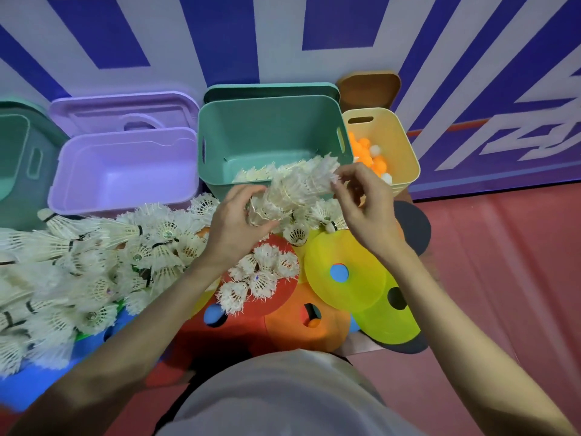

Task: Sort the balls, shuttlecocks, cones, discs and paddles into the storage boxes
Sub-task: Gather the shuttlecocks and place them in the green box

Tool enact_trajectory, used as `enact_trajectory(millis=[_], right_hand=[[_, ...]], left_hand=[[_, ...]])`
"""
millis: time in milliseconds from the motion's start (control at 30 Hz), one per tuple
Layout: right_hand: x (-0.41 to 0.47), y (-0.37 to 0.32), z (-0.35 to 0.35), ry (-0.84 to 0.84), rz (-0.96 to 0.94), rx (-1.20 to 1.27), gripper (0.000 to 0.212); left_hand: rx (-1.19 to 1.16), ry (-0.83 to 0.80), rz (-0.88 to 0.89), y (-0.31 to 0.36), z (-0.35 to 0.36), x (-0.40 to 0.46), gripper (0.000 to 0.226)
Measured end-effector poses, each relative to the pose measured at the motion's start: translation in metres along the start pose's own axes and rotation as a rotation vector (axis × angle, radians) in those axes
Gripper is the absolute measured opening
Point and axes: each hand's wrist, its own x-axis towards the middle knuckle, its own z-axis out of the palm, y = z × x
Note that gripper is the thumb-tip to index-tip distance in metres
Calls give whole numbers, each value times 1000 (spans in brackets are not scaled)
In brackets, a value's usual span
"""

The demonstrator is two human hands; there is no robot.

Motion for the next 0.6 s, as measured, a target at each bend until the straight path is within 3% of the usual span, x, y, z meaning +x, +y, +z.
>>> enact_trajectory(millis=[100, 300, 600], right_hand=[[13, 1, 13, -73, 2, -20, 5], [65, 9, 30, -14, 21, -83, 10], [141, 50, 71, -172, 104, -318, 40]], left_hand=[[58, -19, 66, 2, -13, 21, 57], [144, -47, 112, -1, -37, 89, 54], [252, -169, 6, -51, -18, 187, 56]])
